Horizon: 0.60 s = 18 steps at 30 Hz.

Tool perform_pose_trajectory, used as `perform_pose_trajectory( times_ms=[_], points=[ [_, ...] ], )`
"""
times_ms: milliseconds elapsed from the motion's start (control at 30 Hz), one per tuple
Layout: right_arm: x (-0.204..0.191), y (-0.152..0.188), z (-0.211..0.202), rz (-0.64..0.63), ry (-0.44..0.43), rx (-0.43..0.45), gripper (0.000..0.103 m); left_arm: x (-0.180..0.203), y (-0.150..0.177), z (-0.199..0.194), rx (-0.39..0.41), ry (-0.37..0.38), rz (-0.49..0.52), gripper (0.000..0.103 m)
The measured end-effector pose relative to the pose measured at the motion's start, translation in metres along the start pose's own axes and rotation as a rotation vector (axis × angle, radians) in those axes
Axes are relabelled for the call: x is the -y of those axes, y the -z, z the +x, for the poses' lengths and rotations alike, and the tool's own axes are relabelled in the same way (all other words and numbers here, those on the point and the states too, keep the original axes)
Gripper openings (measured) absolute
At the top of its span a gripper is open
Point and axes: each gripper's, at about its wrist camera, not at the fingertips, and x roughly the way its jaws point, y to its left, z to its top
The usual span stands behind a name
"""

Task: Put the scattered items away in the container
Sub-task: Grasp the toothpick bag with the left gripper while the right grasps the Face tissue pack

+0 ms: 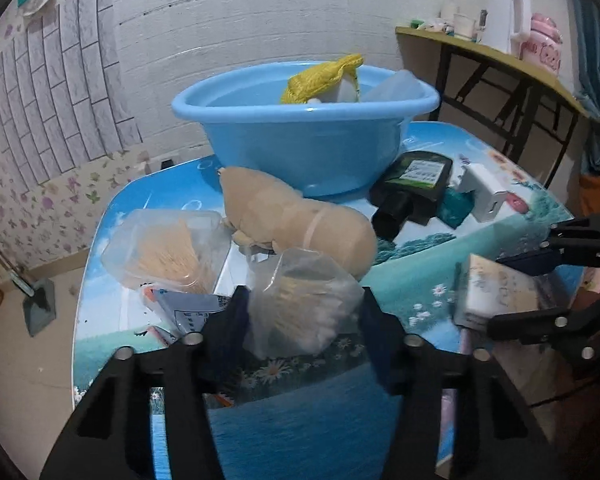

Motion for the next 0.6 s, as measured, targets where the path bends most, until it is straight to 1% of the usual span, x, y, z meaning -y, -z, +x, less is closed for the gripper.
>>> perform_pose_trajectory(
  times_ms=[67, 133, 233, 433, 500, 600],
  points=[
    [0.002, 0.000, -0.002, 0.013, 0.002, 0.006, 0.046, 0.001, -0.001, -0.005, 0.013, -0.002, 0.005, 0.047],
    [0.006, 0.000, -0.005, 0.038, 0.002, 0.023, 0.046, 0.001, -0.002, -0.009, 0.023, 0.009, 0.001, 0.046],
    [0.012, -0.001, -0.011, 0.078, -0.010, 0.044, 0.045, 0.004, -0.004, -0.019, 0.043, 0.022, -0.004, 0.046],
    [0.015, -0.001, -0.018, 0.101, 0.009, 0.076, 0.045, 0.008, -0.005, -0.037, 0.059, 0.041, -0.015, 0.046],
    [0.014, 0.000, -0.021, 0.103, 0.009, 0.085, 0.045, 0.009, -0.005, -0.042, 0.064, 0.040, -0.020, 0.046],
    [0.015, -0.001, -0.026, 0.113, -0.005, 0.101, 0.045, 0.009, -0.008, -0.048, 0.064, 0.020, -0.031, 0.046]
  ],
)
